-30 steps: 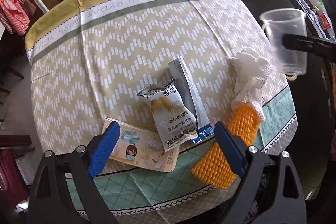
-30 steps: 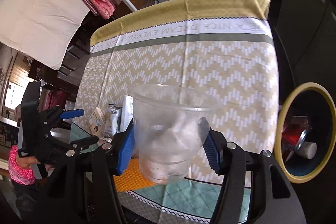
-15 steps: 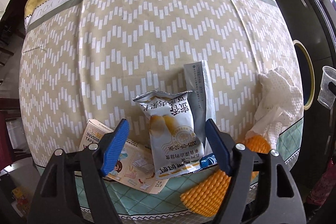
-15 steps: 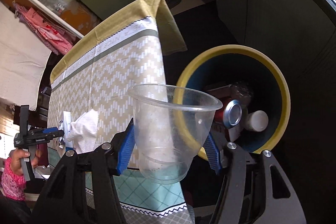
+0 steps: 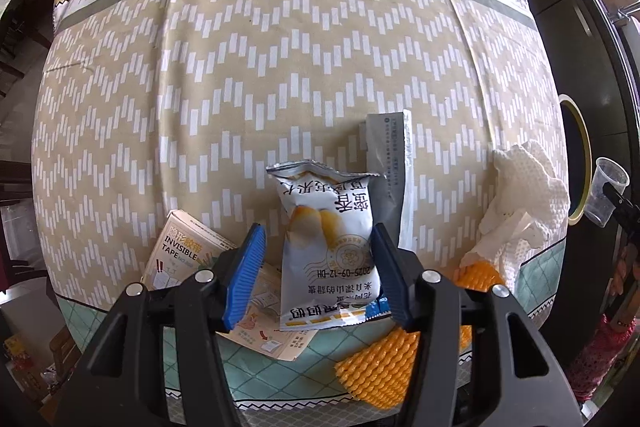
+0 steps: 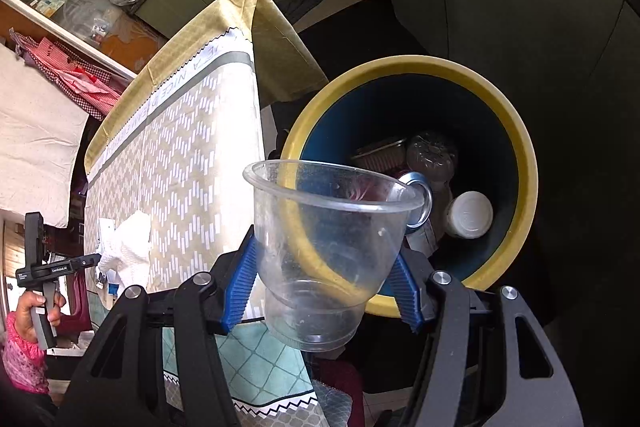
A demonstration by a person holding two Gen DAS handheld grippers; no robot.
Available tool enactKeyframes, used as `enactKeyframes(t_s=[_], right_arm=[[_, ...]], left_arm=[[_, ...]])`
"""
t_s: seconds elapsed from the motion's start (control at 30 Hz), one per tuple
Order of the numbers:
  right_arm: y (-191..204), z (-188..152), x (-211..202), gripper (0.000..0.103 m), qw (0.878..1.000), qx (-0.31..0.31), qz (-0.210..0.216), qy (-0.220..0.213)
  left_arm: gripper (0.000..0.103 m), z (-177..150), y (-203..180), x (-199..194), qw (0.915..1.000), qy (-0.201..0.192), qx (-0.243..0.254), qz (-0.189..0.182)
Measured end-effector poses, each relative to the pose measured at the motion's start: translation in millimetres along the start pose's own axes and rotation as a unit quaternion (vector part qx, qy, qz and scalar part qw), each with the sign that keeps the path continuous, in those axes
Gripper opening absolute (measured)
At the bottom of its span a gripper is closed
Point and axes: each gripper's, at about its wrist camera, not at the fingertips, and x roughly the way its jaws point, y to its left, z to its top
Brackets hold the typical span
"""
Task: Collect trash
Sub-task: 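Drop the clear cup into the bin with right gripper while left grasps chip bag, then carry the chip bag over the bin and open the left gripper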
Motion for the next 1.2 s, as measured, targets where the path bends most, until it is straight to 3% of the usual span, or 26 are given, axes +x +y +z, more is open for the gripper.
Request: enactKeyframes(t_s=[0.17, 0.3, 0.47, 0.53, 0.6, 0.7, 1.0, 1.2], right_arm=[[3, -1, 0, 0.059, 1.0, -0.005, -0.018, -0.006], [2, -1, -2, 0.059, 0.998, -0.019, -0.061, -0.019], [-10, 5, 0, 0.06, 0.995, -0.013, -0.098, -0.027], [-15, 8, 3, 0.062, 0.994, -0.007, -0.106, -0.027], [-20, 12, 8, 0.072, 0.994, -0.003, -0.11, -0.027], [-26, 15, 11, 0.072, 0.99, 0.003, -0.133, -0.037], [-17, -3, -3, 0.072, 0.996, 0.001, -0.075, -0.049], [3, -33, -17, 0.072, 0.998, -0.021, -0.029, -0.061]], left_arm=[[0.044, -3, 5, 12, 0.9999, 0.008, 0.005, -0.003], [0.038, -7, 1, 13, 0.9998, 0.003, 0.016, -0.009], [0.038, 3, -9, 7, 0.9997, -0.012, 0.019, -0.013], [0.038, 11, -10, 2, 0.9995, -0.019, 0.021, -0.015], [0.038, 14, -10, -5, 0.9992, -0.028, 0.025, -0.015], [0.038, 17, -13, -15, 0.9986, -0.039, 0.032, -0.017], [0.038, 12, -40, -58, 0.9936, -0.077, 0.078, -0.024], [0.038, 2, -87, -81, 0.9859, -0.089, 0.139, -0.032]])
